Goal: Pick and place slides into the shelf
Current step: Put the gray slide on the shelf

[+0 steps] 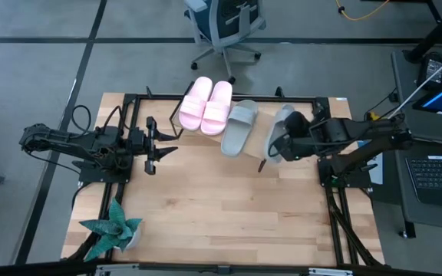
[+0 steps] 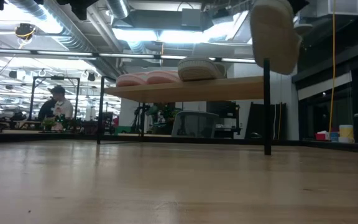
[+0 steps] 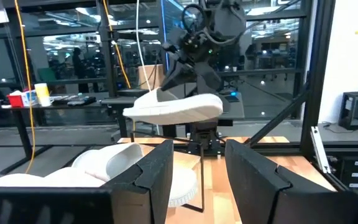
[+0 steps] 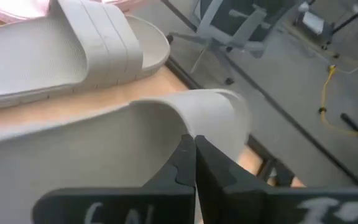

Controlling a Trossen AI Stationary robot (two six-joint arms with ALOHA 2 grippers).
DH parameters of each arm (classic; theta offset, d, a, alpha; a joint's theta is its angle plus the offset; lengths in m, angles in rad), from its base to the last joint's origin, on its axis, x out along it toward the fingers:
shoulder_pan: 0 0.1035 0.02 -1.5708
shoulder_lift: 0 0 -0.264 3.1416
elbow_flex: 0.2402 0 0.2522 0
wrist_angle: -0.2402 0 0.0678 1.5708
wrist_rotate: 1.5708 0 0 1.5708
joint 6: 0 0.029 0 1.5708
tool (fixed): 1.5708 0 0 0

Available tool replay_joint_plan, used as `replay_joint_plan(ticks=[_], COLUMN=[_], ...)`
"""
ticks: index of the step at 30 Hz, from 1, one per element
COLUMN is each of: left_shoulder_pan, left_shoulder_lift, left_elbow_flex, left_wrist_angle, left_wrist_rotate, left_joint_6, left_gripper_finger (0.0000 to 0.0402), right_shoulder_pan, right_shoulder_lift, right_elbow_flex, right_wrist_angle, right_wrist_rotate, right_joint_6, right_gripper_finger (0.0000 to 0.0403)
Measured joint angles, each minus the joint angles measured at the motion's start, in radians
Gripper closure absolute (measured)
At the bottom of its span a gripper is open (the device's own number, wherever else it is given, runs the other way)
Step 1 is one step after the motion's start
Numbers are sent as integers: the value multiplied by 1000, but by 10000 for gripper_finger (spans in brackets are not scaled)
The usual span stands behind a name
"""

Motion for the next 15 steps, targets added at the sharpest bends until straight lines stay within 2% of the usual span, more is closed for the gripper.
replay_joint_plan(ticks=[8, 15], left_shoulder_pan=[0, 0], left_shoulder_lift=[0, 0], left_elbow_flex=[0, 0], left_wrist_angle=[0, 0], left_wrist_rotate=[0, 0], left_joint_6=[-23, -25], left_gripper_finger=[263, 263], right_shoulder_pan=[-44, -59], right_shoulder_lift=[114, 183], right_elbow_flex=[53, 53], right_wrist_angle=[4, 7], right_wrist_rotate=[30, 75], right_joint_6=[-189, -227], right_gripper_finger=[403, 403])
